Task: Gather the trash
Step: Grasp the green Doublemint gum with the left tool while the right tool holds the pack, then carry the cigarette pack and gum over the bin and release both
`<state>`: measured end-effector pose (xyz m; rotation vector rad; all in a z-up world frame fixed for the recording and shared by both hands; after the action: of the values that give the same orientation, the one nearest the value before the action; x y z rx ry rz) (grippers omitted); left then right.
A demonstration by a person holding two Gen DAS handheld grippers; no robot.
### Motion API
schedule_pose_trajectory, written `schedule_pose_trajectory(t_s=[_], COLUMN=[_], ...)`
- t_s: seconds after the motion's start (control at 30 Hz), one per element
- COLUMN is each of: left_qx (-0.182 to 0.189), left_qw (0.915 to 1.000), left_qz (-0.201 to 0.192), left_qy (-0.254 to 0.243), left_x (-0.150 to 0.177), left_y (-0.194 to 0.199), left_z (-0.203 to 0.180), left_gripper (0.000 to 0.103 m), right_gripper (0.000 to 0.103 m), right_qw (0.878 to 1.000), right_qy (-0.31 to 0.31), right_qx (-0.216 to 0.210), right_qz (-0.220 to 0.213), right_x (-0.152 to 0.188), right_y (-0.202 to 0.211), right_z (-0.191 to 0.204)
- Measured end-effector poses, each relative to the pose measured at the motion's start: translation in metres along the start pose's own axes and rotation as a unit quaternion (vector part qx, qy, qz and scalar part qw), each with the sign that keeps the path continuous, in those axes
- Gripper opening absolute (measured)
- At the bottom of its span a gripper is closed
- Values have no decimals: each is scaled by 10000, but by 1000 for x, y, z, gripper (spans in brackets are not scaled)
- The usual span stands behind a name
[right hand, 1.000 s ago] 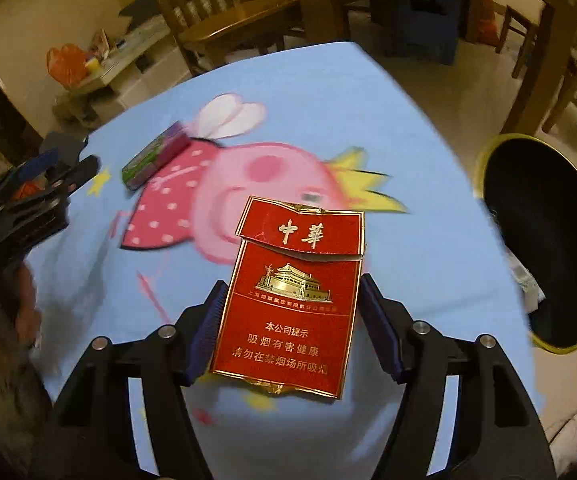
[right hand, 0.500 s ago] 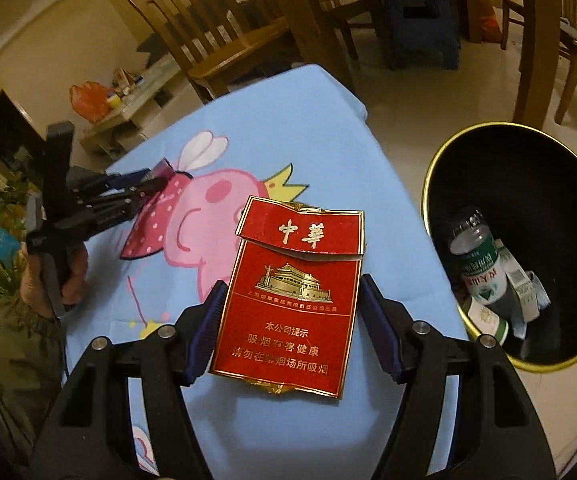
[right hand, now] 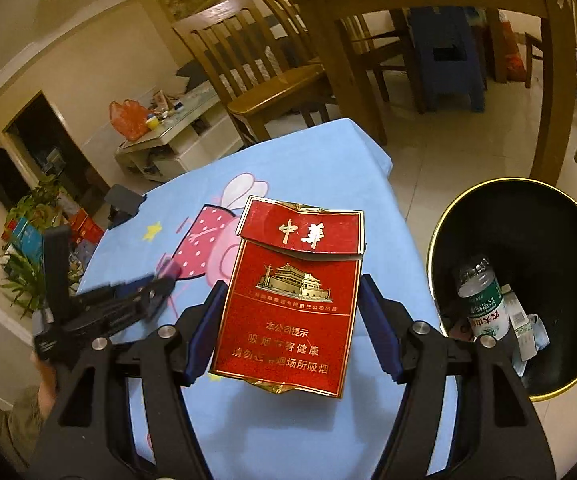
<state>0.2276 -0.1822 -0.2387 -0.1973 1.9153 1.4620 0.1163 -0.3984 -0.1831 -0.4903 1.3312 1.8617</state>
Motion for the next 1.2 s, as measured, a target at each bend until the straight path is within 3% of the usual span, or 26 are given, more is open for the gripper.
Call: schedule_pose_trajectory(t_s=[0.1, 0.23, 0.3, 0.4, 0.47, 0.57, 0.67, 0.77, 0.87, 0.97, 1.2], left_qx=[395, -171, -536, -356, -358, -230, -257, -432, -43, -493, -583], left_qw=[9979, 9994, 9975, 9992, 9989, 9989, 9984, 9979, 9999, 9981, 9885], left_qz=[129, 193, 96, 103, 123, 157, 86, 54, 71, -303, -995], left_qy=[493, -251, -440, -173, -275, -377, -500, -483, 92, -210, -976], left_x=[18, 21, 22, 19, 22, 28, 36, 37, 33, 21, -7], left_y=[13, 11, 9, 4, 5, 10, 18, 21, 22, 39, 73], left_z=[-6, -15, -12, -7, -8, -15, -24, -29, -26, -40, -118], left_gripper=[33, 34, 47, 50, 51, 48, 29, 29, 28, 28, 29], right_gripper=[65, 65, 65, 65, 65, 65, 65, 65, 65, 65, 65], right_qw=[9999, 9996, 9994, 9992, 9989, 9982, 9978, 9978, 9979, 9977, 9956], right_qy=[-22, -92, -109, -77, -186, -382, -477, -480, -470, -471, -671], right_qx=[-132, -231, -251, -154, -163, -204, -200, -166, -103, -37, 176], right_qz=[-20, -103, -199, -371, -407, -405, -416, -436, -445, -483, -635], right_x=[4, 6, 4, -2, -3, -5, -6, -7, -6, -7, -11], right_y=[8, 24, 34, 48, 54, 57, 57, 57, 57, 60, 73], right_z=[2, -1, -4, -9, -15, -24, -29, -29, -31, -33, -58])
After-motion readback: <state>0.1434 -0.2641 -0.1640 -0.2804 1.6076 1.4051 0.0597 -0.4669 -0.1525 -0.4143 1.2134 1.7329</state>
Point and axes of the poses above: each gripper's, at about its wrist camera, not at the fingertips, and y roughly against the way its jaws point, z to its left, x to its underside, the point moved 10 cm from there along -y, roughly the way its jaws point, and after that the axes turned 2 degrees about -z, right-handed, at the moved point
